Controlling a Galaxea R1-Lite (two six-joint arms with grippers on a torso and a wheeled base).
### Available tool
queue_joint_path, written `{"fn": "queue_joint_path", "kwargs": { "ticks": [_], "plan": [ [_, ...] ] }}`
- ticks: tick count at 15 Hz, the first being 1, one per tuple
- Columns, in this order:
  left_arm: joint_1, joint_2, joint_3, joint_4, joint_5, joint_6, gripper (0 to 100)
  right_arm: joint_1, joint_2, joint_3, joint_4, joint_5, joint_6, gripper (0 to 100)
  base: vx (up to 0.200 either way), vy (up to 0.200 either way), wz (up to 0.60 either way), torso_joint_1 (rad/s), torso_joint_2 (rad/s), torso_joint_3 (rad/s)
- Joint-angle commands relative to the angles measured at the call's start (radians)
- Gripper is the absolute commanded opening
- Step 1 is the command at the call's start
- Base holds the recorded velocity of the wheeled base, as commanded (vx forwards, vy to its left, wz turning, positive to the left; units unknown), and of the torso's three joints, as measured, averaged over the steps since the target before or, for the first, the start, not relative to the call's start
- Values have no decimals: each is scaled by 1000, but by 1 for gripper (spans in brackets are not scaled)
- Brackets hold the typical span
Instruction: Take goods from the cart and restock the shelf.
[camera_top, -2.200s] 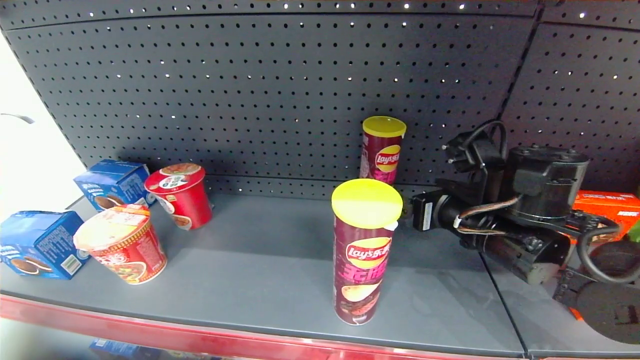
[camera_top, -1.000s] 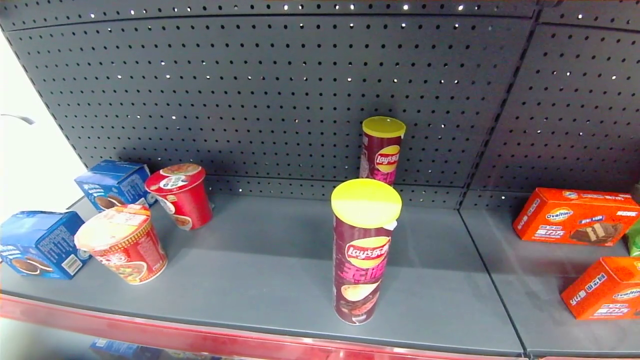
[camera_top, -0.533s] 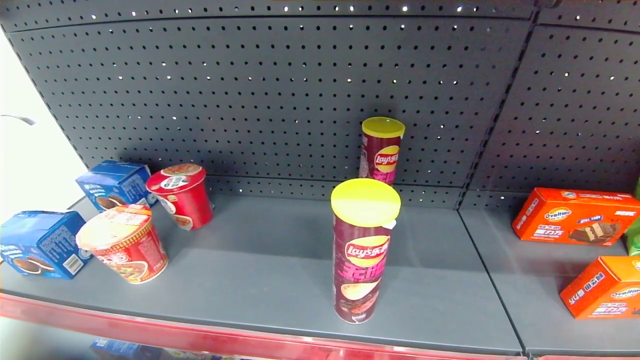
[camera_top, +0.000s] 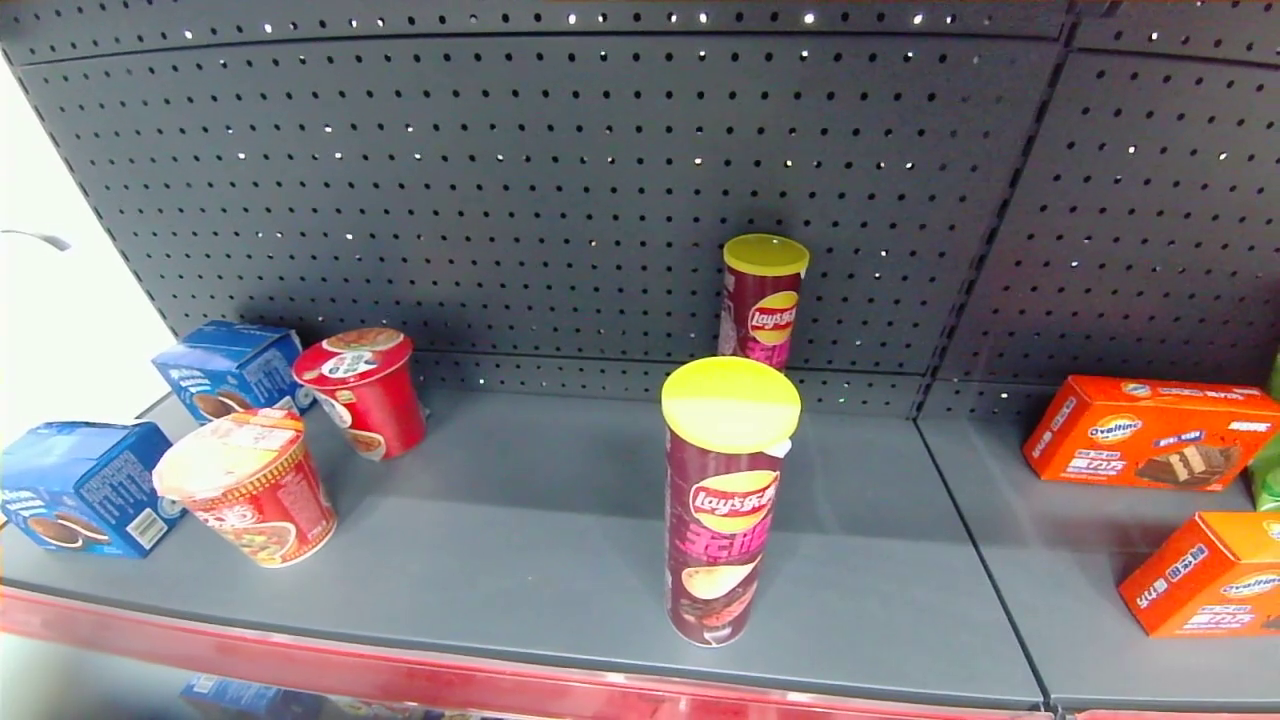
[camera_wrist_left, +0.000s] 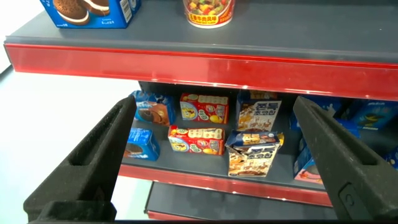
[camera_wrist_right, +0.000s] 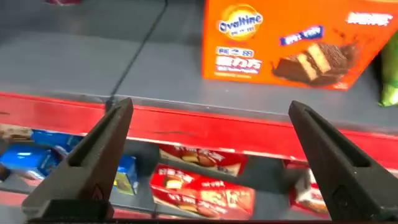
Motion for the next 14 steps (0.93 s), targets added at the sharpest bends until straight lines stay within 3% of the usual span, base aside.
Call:
{"fn": "queue_joint_path", "kwargs": {
  "ticks": [1, 2, 3, 4, 5, 8, 14],
  "plan": [
    [2, 2, 0, 0, 0, 0, 100, -13, -45, -12, 27, 32, 1, 100, 0, 0, 0, 0, 0, 0],
    [2, 2, 0, 0, 0, 0, 100, -13, -45, -12, 27, 32, 1, 100, 0, 0, 0, 0, 0, 0],
    [0, 2, 0, 0, 0, 0, 100, -13, -46, -10, 16, -56, 12, 100, 0, 0, 0, 0, 0, 0],
    [0, 2, 0, 0, 0, 0, 100, -12, -48, 4, -21, -220, 29, 100, 0, 0, 0, 0, 0, 0],
    [0, 2, 0, 0, 0, 0, 100, -12, -46, 4, -11, -257, 45, 100, 0, 0, 0, 0, 0, 0],
    [0, 2, 0, 0, 0, 0, 100, -13, -48, 4, 13, -103, 84, 100, 0, 0, 0, 0, 0, 0],
    [0, 2, 0, 0, 0, 0, 100, -13, -46, 4, 44, -85, 72, 100, 0, 0, 0, 0, 0, 0]
  ]
}}
